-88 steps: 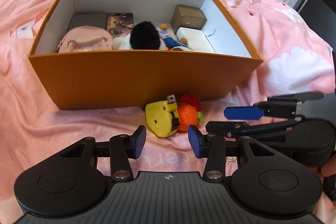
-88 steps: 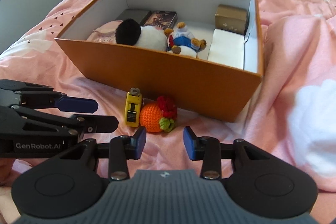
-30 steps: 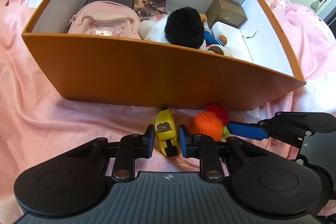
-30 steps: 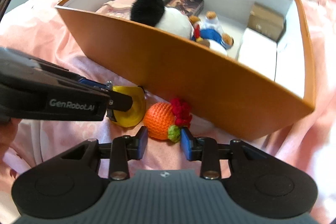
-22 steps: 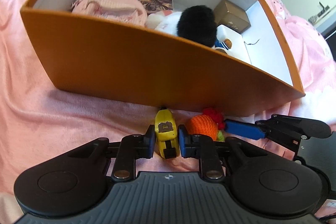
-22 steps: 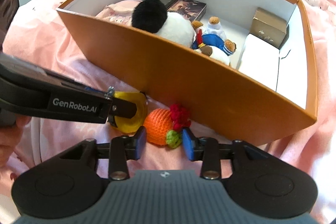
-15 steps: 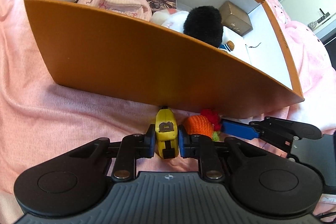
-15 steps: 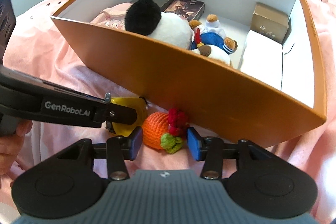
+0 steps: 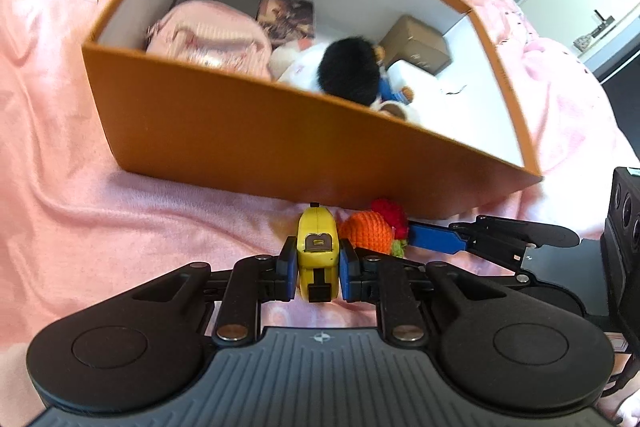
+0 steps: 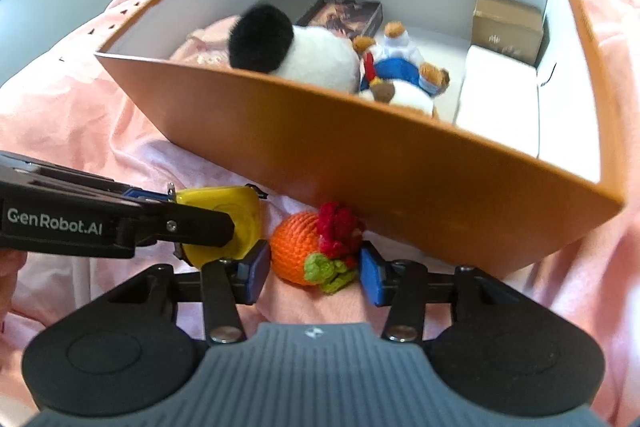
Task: Organize objects
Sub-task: 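Lift the tape measure and orange fruit and carry them over the shoebox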
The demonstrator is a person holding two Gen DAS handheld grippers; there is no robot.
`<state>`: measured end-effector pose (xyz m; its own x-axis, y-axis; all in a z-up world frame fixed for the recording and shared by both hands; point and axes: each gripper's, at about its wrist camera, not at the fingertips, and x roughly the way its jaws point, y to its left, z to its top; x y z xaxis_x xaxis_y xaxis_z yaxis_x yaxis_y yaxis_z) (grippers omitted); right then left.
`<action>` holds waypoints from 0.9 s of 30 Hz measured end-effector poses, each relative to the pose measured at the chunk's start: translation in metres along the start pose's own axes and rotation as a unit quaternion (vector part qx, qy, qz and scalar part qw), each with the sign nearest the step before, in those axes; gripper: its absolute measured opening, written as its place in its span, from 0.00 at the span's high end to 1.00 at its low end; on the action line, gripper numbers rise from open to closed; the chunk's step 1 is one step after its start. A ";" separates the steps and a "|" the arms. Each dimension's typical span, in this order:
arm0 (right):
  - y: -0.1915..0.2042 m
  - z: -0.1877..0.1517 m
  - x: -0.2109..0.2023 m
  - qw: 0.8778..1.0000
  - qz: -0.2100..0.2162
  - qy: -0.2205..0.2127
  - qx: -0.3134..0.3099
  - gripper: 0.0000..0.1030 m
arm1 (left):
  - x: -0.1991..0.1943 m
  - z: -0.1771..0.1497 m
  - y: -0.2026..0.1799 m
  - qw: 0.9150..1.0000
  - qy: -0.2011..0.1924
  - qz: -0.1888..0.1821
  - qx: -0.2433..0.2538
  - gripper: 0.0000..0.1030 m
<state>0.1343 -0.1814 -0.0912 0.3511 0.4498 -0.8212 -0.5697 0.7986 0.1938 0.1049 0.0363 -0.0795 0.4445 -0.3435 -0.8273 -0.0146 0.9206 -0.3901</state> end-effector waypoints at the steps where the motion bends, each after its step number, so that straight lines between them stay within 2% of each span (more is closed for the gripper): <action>1: 0.001 0.000 -0.005 1.000 0.000 -0.001 -0.004 0.52 | -0.004 0.000 -0.003 1.000 -0.003 -0.001 0.005 0.79; 6: 0.010 0.002 -0.036 1.000 -0.002 -0.013 -0.026 0.52 | -0.028 -0.001 -0.018 0.999 -0.024 -0.015 0.040 0.79; 13: 0.015 0.011 -0.082 0.998 -0.001 -0.045 -0.052 0.52 | -0.060 0.006 -0.041 0.994 -0.073 -0.036 0.071 0.79; 20: 0.023 0.030 -0.122 0.991 -0.015 -0.111 -0.078 0.52 | -0.076 0.023 -0.055 0.990 -0.109 -0.049 0.076 0.79; 27: 0.019 0.061 -0.128 0.983 -0.052 -0.144 -0.101 0.52 | -0.073 0.055 -0.060 0.987 -0.134 -0.055 0.062 0.79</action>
<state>0.1242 -0.1997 0.0503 0.5942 0.4874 -0.6398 -0.6452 0.7638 -0.0173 0.1225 0.0161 0.0261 0.6591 -0.3962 -0.6392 0.1498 0.9021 -0.4046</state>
